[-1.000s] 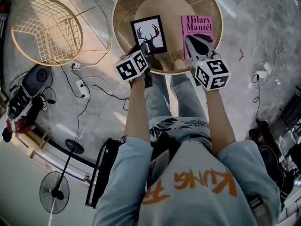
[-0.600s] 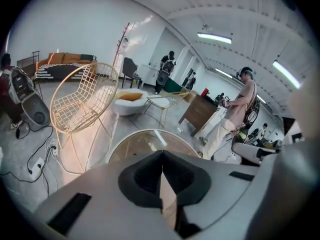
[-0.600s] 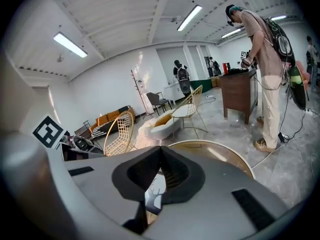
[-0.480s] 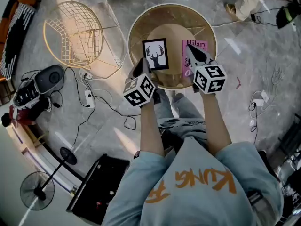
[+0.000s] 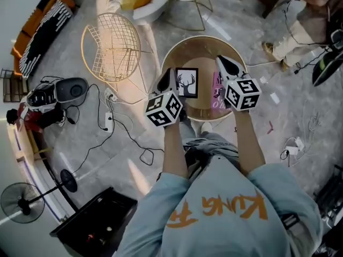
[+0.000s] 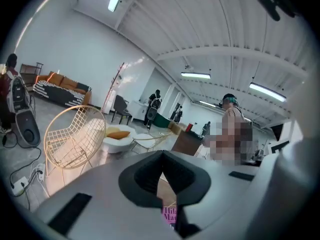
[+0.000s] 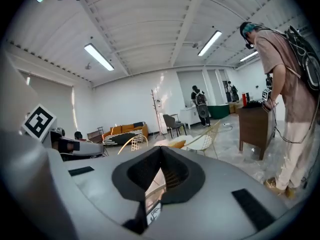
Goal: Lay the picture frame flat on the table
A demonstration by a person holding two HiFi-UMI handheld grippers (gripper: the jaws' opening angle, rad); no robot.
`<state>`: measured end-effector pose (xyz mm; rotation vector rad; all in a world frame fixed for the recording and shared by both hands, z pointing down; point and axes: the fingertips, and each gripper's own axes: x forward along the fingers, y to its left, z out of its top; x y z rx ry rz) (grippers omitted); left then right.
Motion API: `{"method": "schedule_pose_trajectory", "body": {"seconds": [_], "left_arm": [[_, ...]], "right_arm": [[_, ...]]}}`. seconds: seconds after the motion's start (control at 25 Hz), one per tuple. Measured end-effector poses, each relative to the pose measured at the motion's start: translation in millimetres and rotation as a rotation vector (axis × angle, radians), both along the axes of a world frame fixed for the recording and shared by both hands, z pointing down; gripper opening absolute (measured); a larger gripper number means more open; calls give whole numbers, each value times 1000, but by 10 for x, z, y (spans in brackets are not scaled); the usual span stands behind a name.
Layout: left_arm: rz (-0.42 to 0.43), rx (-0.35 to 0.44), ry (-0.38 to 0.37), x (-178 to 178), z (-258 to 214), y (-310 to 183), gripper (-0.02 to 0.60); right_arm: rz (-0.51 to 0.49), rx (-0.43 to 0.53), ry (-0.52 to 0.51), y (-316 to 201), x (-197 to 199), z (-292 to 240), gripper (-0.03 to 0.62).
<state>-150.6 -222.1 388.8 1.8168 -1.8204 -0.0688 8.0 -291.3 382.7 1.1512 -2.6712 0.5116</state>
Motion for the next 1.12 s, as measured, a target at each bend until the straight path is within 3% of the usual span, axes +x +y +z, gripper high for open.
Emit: {"method": "schedule_pose_trajectory", "body": {"seconds": [0.28,0.48,0.6,0.8,1.12], "left_arm": [[-25,162,-103,57,-716,10,20],[-45,229,-213,108,-1092,-10,20],[-34,248,-261,165,-1165,2,20],[-101,289,-284,92,-1299,46,20],[-145,279,-327,-80,-1373,39,20]], "right_arm": [[-81,164,-46,76,40,-753,-2],[-69,222,-15,73,76,-995,-2],[-31,244,-9,23,132,-1031,-2],[0,282,-19,-52,211,-1162,-2],[-5,314,-11,-110,171,-1260,-2]]}}
